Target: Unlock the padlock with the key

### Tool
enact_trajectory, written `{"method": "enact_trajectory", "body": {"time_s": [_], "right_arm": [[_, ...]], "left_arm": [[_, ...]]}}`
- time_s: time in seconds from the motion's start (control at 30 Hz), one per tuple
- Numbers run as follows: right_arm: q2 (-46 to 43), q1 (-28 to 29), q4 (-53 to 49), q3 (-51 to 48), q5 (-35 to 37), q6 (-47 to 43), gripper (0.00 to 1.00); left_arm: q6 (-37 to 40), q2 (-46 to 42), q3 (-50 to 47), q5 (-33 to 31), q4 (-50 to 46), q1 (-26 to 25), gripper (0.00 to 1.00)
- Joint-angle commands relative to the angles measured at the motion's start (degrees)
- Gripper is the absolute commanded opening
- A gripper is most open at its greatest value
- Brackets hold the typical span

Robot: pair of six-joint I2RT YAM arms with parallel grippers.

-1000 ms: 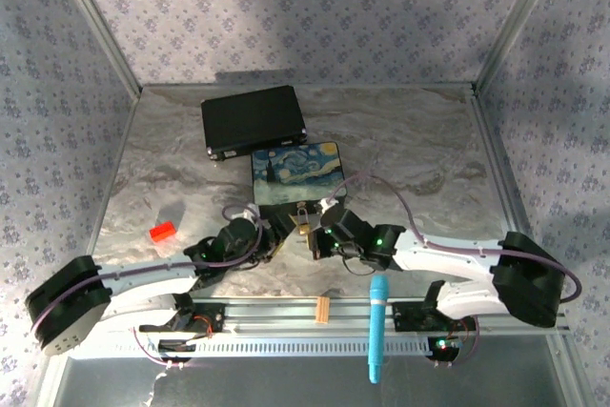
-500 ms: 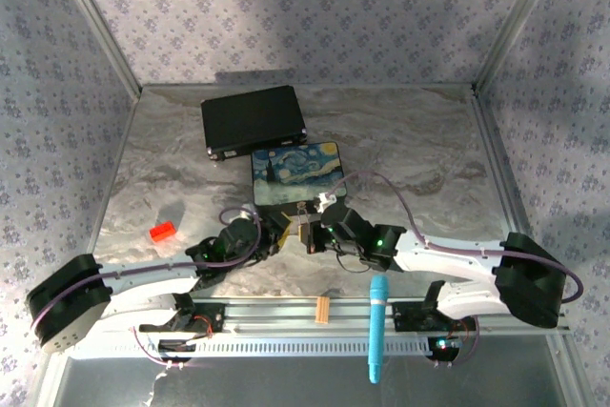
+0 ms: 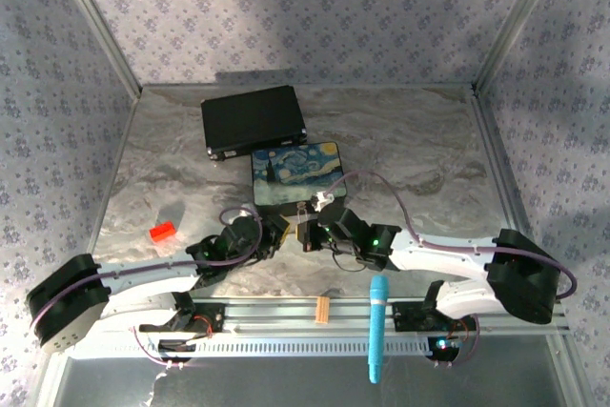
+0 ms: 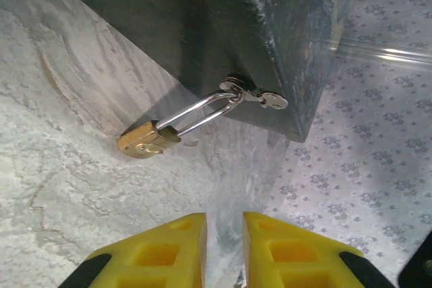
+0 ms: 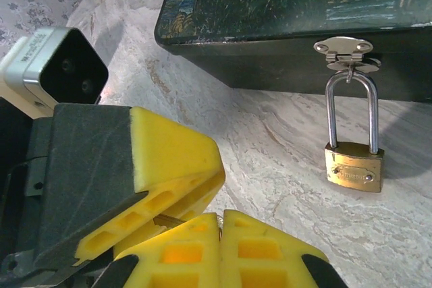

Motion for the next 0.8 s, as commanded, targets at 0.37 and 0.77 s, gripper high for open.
{"method": "enact_trajectory", "body": {"time_s": [0.37,0.77], "right_arm": [[2.7,1.3,5.7,0.2,0.2,2.6,0.0],[-8.3,-9.3,12.4,-8.7,-19.1,-3.7,0.72]], "left_arm": [[1.2,0.5,3.1,-1.4,-3.7,-0.4,0.0],[31.2,-5.6,5.0,6.9,-4.5,6.4,0.0]]}}
